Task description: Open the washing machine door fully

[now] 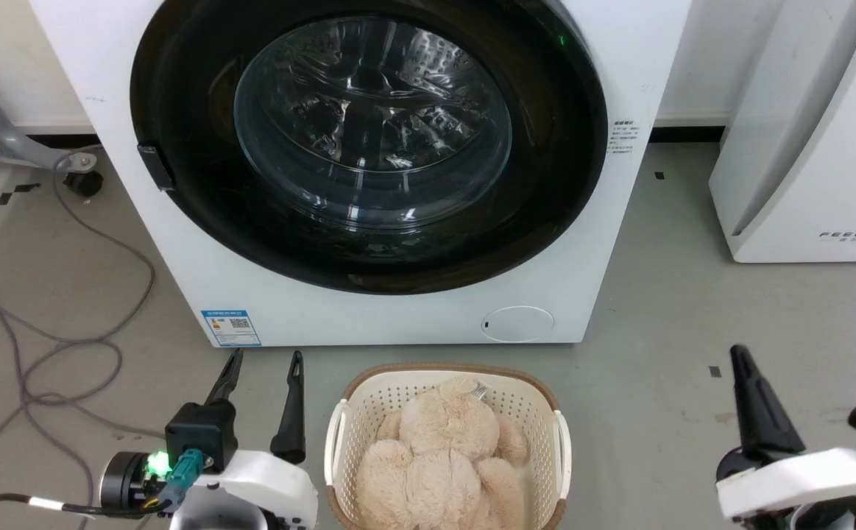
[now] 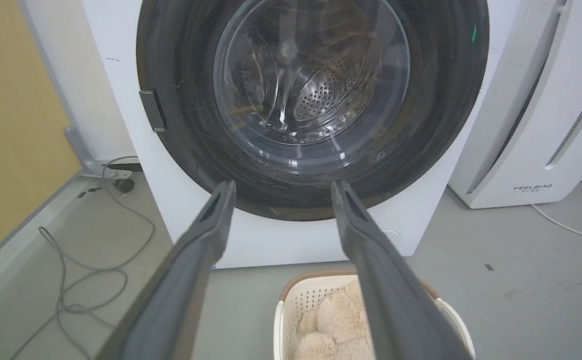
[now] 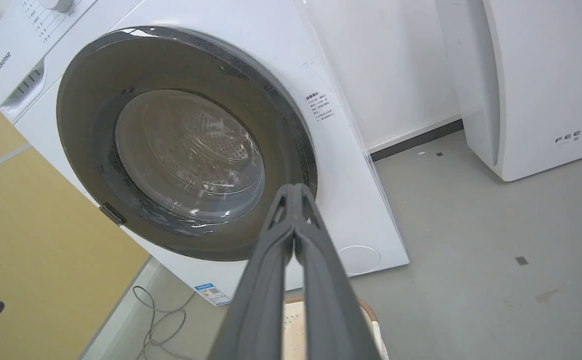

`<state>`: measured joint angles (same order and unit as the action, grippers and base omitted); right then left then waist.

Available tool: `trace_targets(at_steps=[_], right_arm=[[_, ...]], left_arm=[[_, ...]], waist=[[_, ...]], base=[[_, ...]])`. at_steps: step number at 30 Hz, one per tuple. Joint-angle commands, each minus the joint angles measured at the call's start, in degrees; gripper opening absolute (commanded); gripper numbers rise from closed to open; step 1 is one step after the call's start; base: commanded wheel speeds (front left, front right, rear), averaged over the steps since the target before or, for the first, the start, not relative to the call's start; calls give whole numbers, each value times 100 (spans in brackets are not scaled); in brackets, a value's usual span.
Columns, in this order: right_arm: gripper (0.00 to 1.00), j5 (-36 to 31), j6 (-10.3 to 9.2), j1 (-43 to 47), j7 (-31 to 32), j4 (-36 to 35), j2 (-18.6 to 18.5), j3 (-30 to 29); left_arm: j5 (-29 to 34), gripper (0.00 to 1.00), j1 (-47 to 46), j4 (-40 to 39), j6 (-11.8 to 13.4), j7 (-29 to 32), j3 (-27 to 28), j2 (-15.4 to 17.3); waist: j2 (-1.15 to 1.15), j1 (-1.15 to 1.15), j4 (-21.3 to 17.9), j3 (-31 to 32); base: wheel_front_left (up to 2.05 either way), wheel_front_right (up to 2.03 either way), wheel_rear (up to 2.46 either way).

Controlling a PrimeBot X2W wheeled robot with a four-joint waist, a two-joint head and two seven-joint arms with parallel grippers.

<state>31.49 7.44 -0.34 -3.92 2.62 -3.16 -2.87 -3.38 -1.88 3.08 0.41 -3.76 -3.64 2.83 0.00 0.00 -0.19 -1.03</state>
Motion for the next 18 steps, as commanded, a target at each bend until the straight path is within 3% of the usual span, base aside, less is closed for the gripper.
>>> trace_targets(at_steps=[1, 11, 18], right_arm=[[0, 214, 2, -136, -57, 34, 8, -44], [0, 1318, 2, -719, -178, 402, 3, -405], [0, 2153, 3, -1405, -261, 923, -229, -533]], left_arm=[[-54, 100, -115, 12, 29, -72, -41, 3], [-88, 100, -228, -4, 83, -192, -144, 3], [-104, 100, -318, -35, 95, -276, -212, 3]], waist=[[0, 0, 2, -12], [0, 0, 7, -120], [0, 0, 10, -251]], base=[[0, 0, 0], [0, 0, 0], [0, 0, 0]])
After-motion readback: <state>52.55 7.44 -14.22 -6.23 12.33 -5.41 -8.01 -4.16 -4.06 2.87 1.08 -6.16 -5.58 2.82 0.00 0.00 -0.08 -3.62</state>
